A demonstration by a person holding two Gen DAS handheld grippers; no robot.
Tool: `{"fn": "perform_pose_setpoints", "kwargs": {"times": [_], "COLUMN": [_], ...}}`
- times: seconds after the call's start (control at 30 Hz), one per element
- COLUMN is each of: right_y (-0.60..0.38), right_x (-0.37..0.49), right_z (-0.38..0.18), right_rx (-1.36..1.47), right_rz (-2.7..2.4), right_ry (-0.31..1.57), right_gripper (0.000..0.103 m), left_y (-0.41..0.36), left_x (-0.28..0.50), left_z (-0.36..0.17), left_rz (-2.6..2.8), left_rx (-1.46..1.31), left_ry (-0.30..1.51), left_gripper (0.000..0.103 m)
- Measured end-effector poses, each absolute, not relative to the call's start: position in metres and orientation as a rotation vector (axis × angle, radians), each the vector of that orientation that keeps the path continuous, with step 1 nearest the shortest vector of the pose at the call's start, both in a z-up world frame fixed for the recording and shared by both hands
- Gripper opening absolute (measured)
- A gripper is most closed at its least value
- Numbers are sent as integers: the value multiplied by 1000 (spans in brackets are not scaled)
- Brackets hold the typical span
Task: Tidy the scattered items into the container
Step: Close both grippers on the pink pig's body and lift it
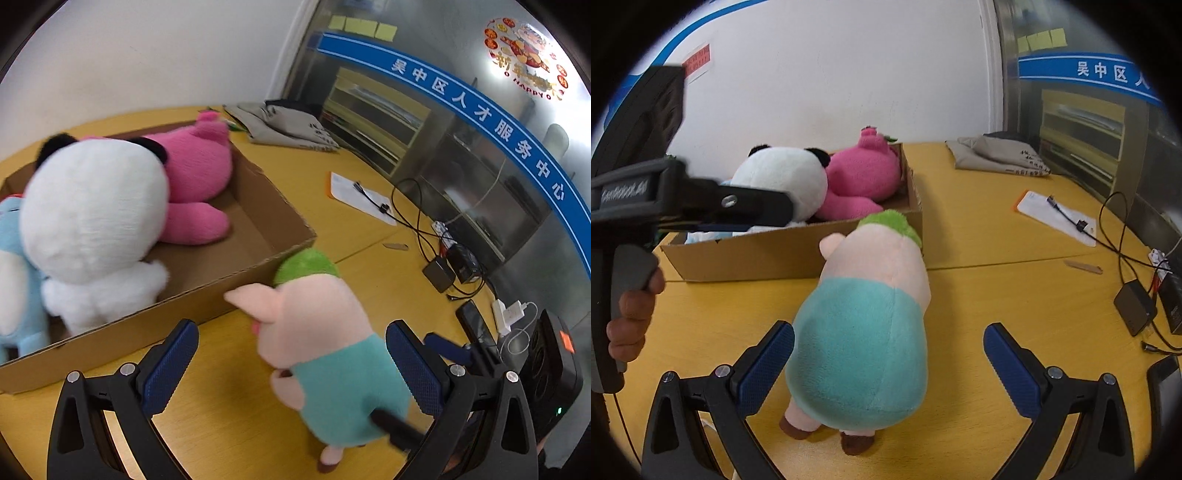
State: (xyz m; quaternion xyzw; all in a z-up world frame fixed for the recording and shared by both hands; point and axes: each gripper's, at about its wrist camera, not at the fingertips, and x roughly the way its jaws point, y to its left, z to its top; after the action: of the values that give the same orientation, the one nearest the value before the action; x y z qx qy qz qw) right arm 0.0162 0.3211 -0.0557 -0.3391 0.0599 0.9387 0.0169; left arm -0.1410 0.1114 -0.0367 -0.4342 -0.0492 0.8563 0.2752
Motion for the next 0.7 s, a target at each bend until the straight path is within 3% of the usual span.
{"fn": "perform_pose_setpoints", "kwargs": {"times": [0.27, 0.33, 0.43, 0.57, 0.7], "right_y": [324, 323, 322, 322, 317], "right_x": [3, 4, 9, 17, 23], "right_z": [-82, -85, -86, -82, -61], "right_rx": [-1221, -1220, -1198, -1145, -1059], "right_rz": [2985, 3018, 3049, 3065, 3093], "right_ry": [302, 308, 313, 296, 241], "right_gripper": [101, 87, 78, 73, 72], "left_y": [143, 150, 158, 153, 148], "left_x": [-172, -173, -171, -170, -166], "left_z": [-70, -77, -81, -73, -49], "left_rz": [2197, 2168, 2177, 2147, 2172], "left_rx": [-1258, -1270, -1268, -1250, -1177], "left_ry": [-105, -79, 10, -31, -48], "left_gripper": [102, 99, 88, 79, 78]}}
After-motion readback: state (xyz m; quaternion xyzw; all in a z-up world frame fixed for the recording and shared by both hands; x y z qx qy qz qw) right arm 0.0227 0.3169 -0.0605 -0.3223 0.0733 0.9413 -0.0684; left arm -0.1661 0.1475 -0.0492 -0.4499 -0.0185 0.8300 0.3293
